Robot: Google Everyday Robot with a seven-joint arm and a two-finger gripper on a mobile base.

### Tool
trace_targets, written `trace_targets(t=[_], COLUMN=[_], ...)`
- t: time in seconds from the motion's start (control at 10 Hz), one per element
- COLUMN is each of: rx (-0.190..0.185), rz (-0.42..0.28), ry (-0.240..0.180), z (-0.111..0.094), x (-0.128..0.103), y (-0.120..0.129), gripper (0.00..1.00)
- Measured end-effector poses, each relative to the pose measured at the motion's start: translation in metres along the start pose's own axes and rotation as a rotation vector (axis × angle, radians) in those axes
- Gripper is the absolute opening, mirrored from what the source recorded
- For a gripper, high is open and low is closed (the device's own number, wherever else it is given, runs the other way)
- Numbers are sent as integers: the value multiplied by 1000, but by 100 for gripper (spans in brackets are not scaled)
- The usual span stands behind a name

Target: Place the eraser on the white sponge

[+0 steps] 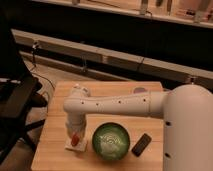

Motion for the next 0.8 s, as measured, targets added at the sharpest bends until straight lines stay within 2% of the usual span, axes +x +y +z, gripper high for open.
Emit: trace_targets(t=[0.3,0.4,0.6,0.7,0.8], rx=[-20,-18,-5,-2,-4], rz=[10,17,41,40,32], ry=[-26,-33,-40,-34,-31], z=[17,20,25,21,16], x=[-3,-3,-2,0,1], y=[0,-1,1,0,0], gripper=[76,80,79,76,78])
